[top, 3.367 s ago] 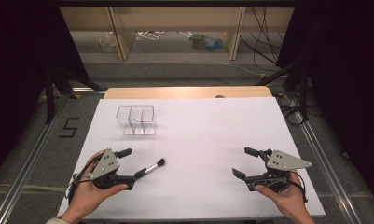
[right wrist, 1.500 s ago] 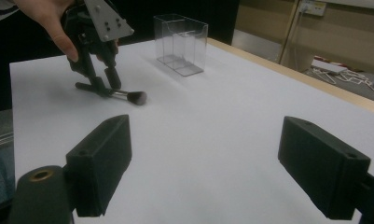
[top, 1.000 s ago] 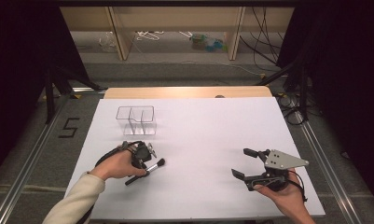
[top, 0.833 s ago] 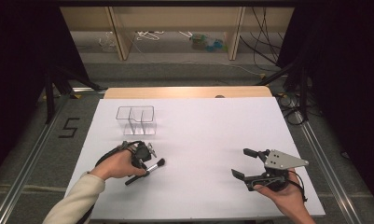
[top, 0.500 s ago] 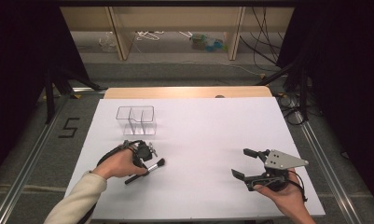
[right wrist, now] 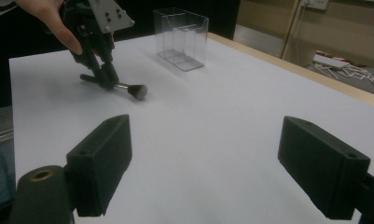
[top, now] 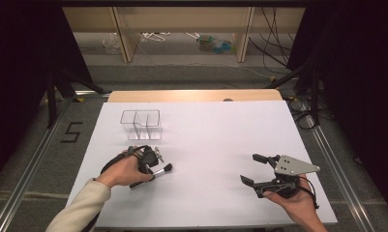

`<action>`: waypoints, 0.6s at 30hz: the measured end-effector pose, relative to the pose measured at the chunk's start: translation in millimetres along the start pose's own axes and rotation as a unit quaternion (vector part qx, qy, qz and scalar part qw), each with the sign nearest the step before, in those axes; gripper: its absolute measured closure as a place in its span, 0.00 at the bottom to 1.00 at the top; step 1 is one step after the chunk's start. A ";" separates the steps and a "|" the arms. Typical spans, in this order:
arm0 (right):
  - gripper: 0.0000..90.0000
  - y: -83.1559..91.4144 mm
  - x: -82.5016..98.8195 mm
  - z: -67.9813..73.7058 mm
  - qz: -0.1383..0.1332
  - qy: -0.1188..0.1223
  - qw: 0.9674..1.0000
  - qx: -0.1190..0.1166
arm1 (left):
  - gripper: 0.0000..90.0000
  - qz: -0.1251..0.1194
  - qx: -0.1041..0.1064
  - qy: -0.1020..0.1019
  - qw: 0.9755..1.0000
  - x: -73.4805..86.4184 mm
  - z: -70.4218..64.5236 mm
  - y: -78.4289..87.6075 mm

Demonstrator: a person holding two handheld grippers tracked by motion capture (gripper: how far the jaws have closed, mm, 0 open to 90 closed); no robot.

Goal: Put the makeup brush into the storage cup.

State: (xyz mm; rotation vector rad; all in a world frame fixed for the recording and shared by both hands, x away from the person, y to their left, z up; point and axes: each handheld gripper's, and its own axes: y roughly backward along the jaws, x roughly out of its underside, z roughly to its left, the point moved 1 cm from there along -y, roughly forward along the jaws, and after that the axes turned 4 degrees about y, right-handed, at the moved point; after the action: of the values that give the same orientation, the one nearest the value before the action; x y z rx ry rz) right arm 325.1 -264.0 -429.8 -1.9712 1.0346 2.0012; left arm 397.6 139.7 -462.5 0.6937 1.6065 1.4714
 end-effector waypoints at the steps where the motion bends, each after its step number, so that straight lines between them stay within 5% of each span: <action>1: 0.20 0.1 0.1 0.0 0.000 0.000 1.000 0.000 | 0.87 -0.003 -0.001 0.000 1.000 0.2 0.0 0.8; 2: 0.20 0.0 0.1 0.0 -0.001 -0.001 1.000 0.000 | 0.87 -0.014 0.000 0.013 1.000 0.7 -1.7 -0.1; 18: 0.20 -1.5 0.7 -0.1 -0.016 -0.001 1.000 0.000 | 0.87 -0.080 -0.013 0.019 0.997 6.6 -2.6 12.4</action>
State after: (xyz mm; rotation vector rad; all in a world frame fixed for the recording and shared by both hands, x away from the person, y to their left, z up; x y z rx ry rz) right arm 325.9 -263.2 -431.0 -1.9721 0.9966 1.9867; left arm 390.4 145.9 -451.9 0.5119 1.6293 1.3940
